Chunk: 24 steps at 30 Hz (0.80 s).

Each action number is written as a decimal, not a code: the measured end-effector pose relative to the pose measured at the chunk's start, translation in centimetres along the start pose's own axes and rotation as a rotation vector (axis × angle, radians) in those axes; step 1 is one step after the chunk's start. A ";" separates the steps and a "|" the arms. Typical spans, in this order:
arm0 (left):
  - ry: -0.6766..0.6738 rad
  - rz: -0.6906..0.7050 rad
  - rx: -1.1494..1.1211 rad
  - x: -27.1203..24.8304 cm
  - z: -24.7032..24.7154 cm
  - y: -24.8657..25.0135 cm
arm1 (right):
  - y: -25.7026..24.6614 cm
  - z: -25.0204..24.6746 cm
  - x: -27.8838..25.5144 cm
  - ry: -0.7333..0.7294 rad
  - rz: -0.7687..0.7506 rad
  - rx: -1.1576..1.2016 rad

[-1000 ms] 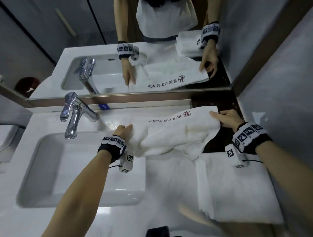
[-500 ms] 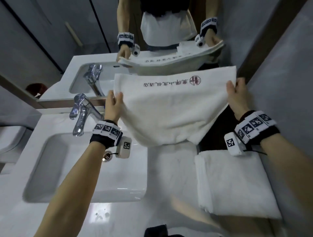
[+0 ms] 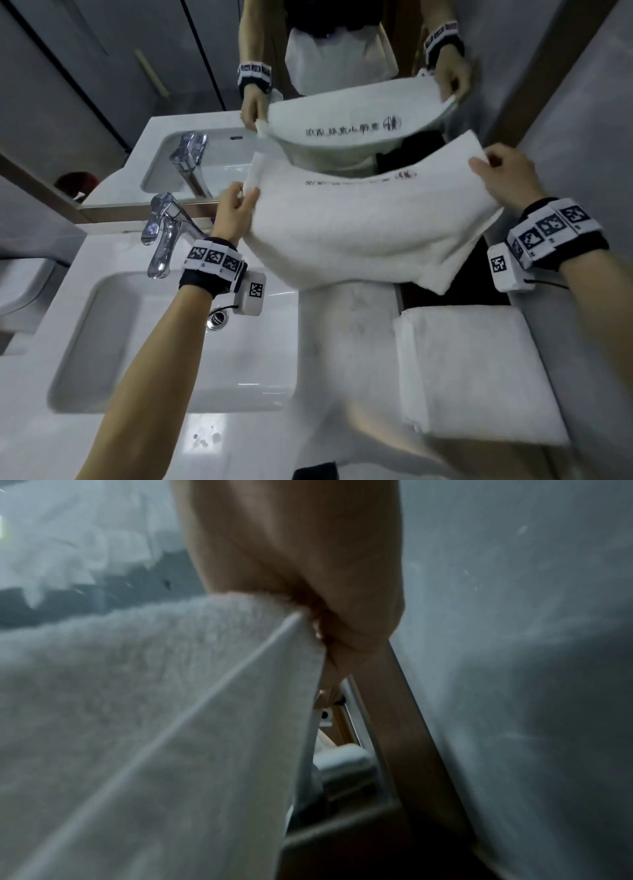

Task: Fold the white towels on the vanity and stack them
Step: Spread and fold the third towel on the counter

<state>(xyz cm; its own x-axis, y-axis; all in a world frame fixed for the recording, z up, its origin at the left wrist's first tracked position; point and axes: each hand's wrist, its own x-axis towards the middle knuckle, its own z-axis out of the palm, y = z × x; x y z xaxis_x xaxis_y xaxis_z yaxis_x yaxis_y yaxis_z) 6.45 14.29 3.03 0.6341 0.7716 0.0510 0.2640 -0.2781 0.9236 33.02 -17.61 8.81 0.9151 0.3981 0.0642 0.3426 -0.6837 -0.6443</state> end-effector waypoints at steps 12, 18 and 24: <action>-0.177 -0.510 0.101 1.3 6.6 -7.5 | 5.0 8.2 1.4 -0.298 0.428 0.117; -0.196 -0.644 0.158 -1.0 5.7 -9.4 | 7.4 8.6 -1.7 -0.409 0.642 0.342; -0.299 -0.795 -0.128 -5.4 4.5 -11.5 | 6.9 8.3 -4.0 -0.502 0.681 0.282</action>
<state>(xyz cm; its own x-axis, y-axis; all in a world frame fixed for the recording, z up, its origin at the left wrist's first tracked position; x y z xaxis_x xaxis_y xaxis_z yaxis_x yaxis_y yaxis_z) 3.24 10.80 -9.59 0.4649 0.5217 -0.7153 0.6389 0.3617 0.6790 30.02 -18.86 -2.22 0.6773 0.2271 -0.6998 -0.3670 -0.7200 -0.5889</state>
